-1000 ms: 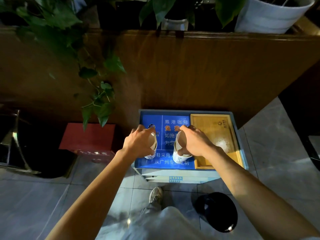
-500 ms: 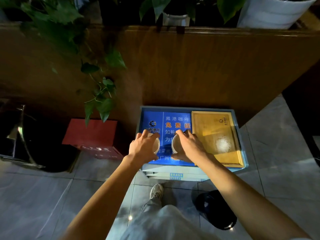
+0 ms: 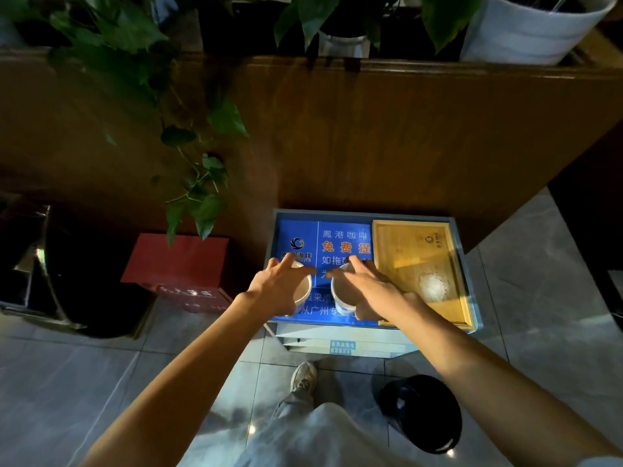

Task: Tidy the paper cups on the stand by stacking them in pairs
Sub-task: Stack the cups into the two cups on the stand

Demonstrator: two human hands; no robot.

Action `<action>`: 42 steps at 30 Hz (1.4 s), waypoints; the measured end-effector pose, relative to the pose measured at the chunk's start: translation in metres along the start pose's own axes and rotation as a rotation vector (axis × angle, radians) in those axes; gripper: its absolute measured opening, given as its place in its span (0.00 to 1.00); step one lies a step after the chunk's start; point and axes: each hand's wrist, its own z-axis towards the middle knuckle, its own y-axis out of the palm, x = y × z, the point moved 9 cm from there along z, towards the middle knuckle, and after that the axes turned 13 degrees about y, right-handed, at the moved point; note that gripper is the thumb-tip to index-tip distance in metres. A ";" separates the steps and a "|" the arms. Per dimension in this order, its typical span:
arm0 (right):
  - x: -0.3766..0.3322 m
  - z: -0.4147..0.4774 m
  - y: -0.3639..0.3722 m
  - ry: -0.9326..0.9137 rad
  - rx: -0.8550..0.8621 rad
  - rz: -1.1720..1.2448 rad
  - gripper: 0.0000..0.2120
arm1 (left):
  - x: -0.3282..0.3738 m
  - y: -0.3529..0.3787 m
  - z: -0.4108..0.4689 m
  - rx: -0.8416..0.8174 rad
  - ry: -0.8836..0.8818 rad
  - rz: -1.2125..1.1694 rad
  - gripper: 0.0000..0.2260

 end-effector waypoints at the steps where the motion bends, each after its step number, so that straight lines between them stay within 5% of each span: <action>1: -0.001 0.001 -0.001 0.011 -0.011 0.001 0.29 | -0.001 -0.003 0.001 0.020 -0.006 -0.001 0.39; 9: -0.009 0.036 -0.015 0.195 0.068 -0.036 0.53 | -0.018 -0.019 0.017 0.079 -0.109 -0.027 0.39; 13: -0.004 0.052 -0.011 0.204 0.096 -0.057 0.57 | -0.022 -0.018 0.023 0.051 -0.117 -0.036 0.40; 21: 0.002 0.066 -0.006 0.272 0.021 -0.015 0.52 | -0.027 -0.018 0.034 -0.001 -0.119 -0.051 0.43; 25: 0.001 0.066 -0.016 0.213 0.107 0.057 0.40 | -0.032 -0.021 0.037 0.018 -0.097 -0.076 0.41; 30: -0.011 0.076 -0.057 0.175 0.300 0.067 0.47 | -0.056 -0.051 0.048 0.158 -0.119 -0.131 0.36; 42: -0.030 0.148 -0.112 0.245 0.359 0.205 0.42 | -0.105 -0.089 0.116 0.194 -0.199 -0.138 0.36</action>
